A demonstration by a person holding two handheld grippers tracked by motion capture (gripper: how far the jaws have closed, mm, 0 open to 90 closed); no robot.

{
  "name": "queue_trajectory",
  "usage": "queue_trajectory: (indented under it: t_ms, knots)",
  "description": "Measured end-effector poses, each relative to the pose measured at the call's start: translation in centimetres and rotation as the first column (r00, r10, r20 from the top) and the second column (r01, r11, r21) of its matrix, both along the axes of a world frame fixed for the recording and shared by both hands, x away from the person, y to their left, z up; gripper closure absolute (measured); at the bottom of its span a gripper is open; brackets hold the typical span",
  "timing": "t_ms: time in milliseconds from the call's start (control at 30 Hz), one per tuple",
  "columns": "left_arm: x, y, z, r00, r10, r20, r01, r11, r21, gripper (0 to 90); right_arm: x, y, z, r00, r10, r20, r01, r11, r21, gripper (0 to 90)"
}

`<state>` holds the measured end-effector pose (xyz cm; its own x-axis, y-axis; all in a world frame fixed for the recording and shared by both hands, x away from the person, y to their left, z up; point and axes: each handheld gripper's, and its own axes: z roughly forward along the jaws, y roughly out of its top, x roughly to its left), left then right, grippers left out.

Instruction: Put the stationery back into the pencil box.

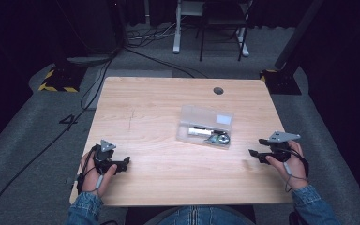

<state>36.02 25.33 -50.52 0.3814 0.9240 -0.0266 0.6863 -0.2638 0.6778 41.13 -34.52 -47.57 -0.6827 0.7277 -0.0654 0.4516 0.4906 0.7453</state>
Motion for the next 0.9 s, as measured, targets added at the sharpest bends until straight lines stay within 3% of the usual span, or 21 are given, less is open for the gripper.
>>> queue_trajectory:
  t_ms: [500, 633, 700, 900]
  knots:
    - [0.0, 0.0, 0.0, 1.0000, 0.000, -0.001, 0.000, 1.0000, 0.000, 6.7, 0.3, 0.2, -2.4, 1.0000, -0.007, -0.002, 0.007, 0.9999, 0.015, 27.3]
    - [0.0, 0.0, 0.0, 1.0000, 0.000, 0.000, 0.000, 1.0000, 0.001, 6.6, 0.4, 0.2, -2.7, 0.9997, -0.014, -0.021, 0.015, 0.9995, 0.027, 22.1]
    - [0.0, 0.0, 0.0, 1.0000, 0.000, 0.000, 0.000, 1.0000, 0.001, 6.7, 0.4, 0.1, -2.8, 0.9973, -0.049, -0.055, 0.051, 0.9982, 0.033, 13.9]
    - [0.0, 0.0, 0.0, 1.0000, 0.000, -0.001, 0.000, 1.0000, 0.001, 6.6, 0.5, 0.2, -2.8, 0.9974, -0.040, -0.059, 0.042, 0.9988, 0.027, 11.3]
